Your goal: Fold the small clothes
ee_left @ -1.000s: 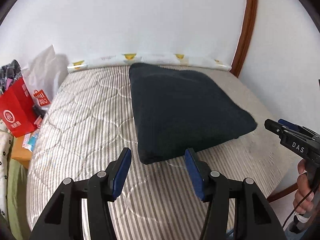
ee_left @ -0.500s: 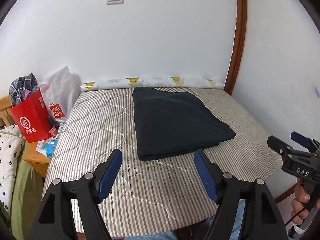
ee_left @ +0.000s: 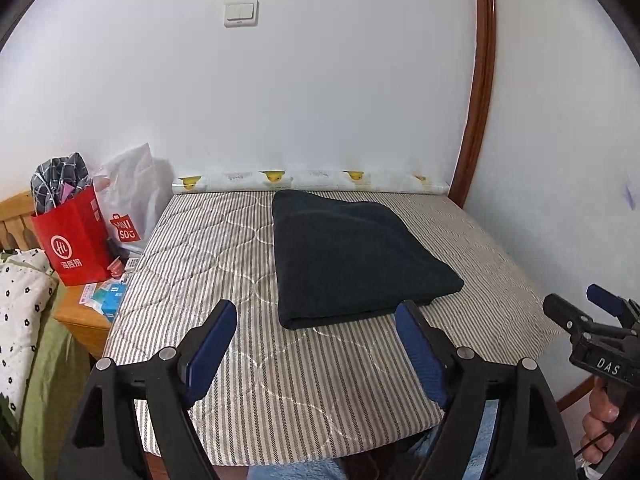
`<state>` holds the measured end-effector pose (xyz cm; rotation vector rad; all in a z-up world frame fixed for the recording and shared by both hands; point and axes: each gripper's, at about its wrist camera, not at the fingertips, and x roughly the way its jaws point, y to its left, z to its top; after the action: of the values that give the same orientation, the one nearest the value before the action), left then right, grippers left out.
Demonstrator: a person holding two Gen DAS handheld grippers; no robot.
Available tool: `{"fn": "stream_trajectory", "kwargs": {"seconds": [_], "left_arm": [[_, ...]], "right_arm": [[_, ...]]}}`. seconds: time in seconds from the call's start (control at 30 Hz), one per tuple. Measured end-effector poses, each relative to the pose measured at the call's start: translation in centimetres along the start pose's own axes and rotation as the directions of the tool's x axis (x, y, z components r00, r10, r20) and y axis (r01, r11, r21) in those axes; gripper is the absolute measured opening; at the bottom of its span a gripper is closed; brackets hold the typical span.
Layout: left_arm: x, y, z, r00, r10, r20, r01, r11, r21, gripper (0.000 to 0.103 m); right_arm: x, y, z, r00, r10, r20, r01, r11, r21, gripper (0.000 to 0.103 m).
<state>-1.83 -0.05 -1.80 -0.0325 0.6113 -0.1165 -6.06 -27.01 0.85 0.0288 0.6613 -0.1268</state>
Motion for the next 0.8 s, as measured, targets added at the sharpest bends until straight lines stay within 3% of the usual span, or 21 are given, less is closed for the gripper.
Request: {"fn": "stream_trajectory", "kwargs": {"seconds": [0.8], "left_arm": [[-0.32, -0.13, 0.11, 1.0, 0.011, 0.005, -0.011, 1.0, -0.008, 0.081]], "right_arm": [[-0.26, 0.31, -0.14, 1.0, -0.001, -0.001, 0.001, 1.0, -0.019, 0.103]]}}
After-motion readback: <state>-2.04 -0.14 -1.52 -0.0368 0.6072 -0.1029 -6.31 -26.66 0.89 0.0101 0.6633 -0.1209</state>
